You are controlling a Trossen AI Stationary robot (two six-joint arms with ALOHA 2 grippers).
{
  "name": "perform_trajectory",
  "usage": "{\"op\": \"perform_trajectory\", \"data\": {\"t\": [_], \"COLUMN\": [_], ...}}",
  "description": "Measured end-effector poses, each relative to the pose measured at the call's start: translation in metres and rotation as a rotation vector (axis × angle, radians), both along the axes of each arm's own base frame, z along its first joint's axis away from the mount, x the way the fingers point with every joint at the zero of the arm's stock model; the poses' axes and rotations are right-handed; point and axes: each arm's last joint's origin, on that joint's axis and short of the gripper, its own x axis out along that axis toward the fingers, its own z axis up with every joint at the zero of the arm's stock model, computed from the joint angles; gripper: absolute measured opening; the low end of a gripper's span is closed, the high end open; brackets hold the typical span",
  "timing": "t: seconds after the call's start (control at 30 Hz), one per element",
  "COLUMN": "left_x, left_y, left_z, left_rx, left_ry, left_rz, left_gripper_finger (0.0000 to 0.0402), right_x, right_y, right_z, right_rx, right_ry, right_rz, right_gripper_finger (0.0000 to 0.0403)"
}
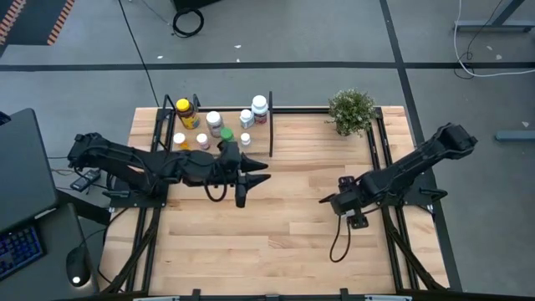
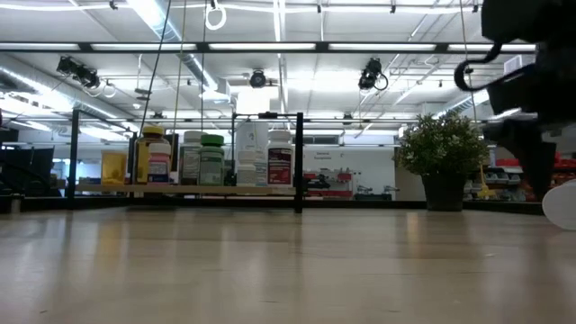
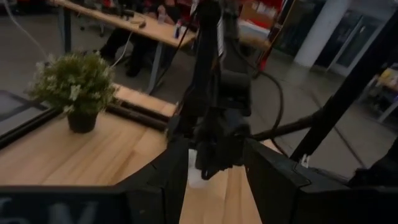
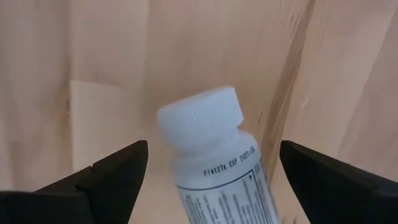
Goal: Pick and place medicine bottles onto shelf by color
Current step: Put the white medicine bottle on the shelf
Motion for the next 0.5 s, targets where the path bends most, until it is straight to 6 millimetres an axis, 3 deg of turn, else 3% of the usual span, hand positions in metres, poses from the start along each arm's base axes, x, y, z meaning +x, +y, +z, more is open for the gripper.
{"op": "perform_trajectory", "data": {"t": [0.23,0.5], "left_x": [-0.002,0.000], "left_y": [0.001,0.012], "left_z": [-0.004,-0.005], "left_rx": [0.015,0.122], "left_ry": [0.048,0.085], "left_rz": [0.003,0.023], "left_gripper_finger": [0.0162,0.0162], "right_x": [0.004,0.005], "right_y": [0.002,0.004], "right_z": [-0.021,-0.032], "right_rx": [-0.022,-0.034], "right_ry": [0.142,0.221], "right_rz": [-0.007,-0.056], "right_gripper_finger": [0.0360,0.0294]}}
